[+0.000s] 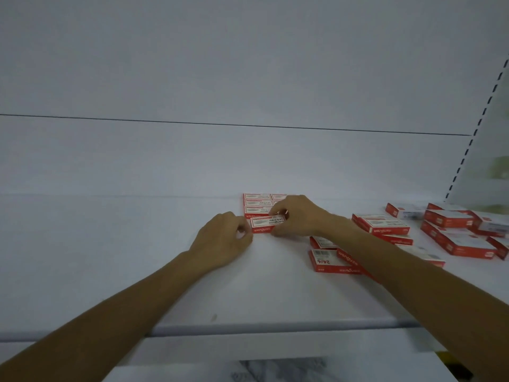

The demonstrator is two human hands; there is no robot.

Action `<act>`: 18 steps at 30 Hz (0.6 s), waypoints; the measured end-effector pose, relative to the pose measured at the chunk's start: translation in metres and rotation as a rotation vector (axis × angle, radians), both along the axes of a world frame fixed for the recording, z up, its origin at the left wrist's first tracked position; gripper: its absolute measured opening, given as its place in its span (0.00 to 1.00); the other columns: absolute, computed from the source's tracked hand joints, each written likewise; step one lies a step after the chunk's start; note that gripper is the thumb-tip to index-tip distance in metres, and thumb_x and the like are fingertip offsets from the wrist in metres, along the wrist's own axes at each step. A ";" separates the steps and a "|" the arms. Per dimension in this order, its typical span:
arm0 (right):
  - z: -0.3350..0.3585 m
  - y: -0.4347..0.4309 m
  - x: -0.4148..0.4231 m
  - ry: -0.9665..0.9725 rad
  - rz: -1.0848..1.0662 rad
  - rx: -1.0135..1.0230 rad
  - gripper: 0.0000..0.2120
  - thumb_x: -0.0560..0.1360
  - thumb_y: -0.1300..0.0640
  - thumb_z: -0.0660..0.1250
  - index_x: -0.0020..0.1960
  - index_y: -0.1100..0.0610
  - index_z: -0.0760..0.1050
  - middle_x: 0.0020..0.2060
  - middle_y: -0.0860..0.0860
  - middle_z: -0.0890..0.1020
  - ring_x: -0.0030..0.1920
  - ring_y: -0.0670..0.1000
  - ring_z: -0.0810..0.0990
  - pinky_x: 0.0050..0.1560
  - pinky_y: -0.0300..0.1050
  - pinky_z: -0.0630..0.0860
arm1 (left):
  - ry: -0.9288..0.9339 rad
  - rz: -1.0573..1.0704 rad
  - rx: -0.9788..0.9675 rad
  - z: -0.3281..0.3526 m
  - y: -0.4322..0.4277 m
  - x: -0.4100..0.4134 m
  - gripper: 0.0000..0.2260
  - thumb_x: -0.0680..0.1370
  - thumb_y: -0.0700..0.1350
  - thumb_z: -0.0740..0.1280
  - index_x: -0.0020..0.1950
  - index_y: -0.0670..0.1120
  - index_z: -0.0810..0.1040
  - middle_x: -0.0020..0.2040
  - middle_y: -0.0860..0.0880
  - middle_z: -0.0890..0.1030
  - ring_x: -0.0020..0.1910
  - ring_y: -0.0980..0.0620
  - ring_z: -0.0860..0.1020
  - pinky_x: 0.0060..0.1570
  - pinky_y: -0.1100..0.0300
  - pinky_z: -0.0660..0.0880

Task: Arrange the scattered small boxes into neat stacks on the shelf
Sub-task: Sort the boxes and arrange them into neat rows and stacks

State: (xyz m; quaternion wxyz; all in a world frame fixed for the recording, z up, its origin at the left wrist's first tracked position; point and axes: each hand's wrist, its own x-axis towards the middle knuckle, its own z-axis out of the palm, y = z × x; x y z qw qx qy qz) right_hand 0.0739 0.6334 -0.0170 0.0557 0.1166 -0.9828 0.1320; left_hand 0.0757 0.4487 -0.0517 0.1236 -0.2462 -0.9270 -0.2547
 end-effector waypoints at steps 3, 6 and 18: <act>-0.003 -0.002 -0.003 -0.006 -0.016 -0.033 0.14 0.70 0.53 0.70 0.54 0.55 0.79 0.45 0.48 0.77 0.45 0.47 0.73 0.38 0.34 0.66 | 0.014 -0.007 -0.012 -0.002 0.000 0.000 0.08 0.76 0.48 0.62 0.50 0.47 0.79 0.48 0.48 0.78 0.49 0.51 0.75 0.49 0.56 0.72; -0.003 -0.001 -0.008 0.017 -0.061 -0.063 0.14 0.69 0.53 0.72 0.52 0.56 0.78 0.50 0.51 0.78 0.46 0.48 0.74 0.43 0.36 0.70 | 0.017 -0.002 -0.007 -0.003 0.000 -0.001 0.08 0.76 0.48 0.62 0.50 0.47 0.78 0.49 0.48 0.77 0.50 0.51 0.75 0.50 0.56 0.72; 0.011 0.006 0.000 0.033 -0.113 -0.049 0.18 0.71 0.45 0.69 0.54 0.55 0.78 0.52 0.51 0.80 0.49 0.48 0.76 0.53 0.45 0.74 | -0.015 -0.065 0.006 0.011 0.012 0.007 0.09 0.76 0.49 0.64 0.52 0.48 0.78 0.53 0.49 0.78 0.54 0.51 0.75 0.54 0.55 0.72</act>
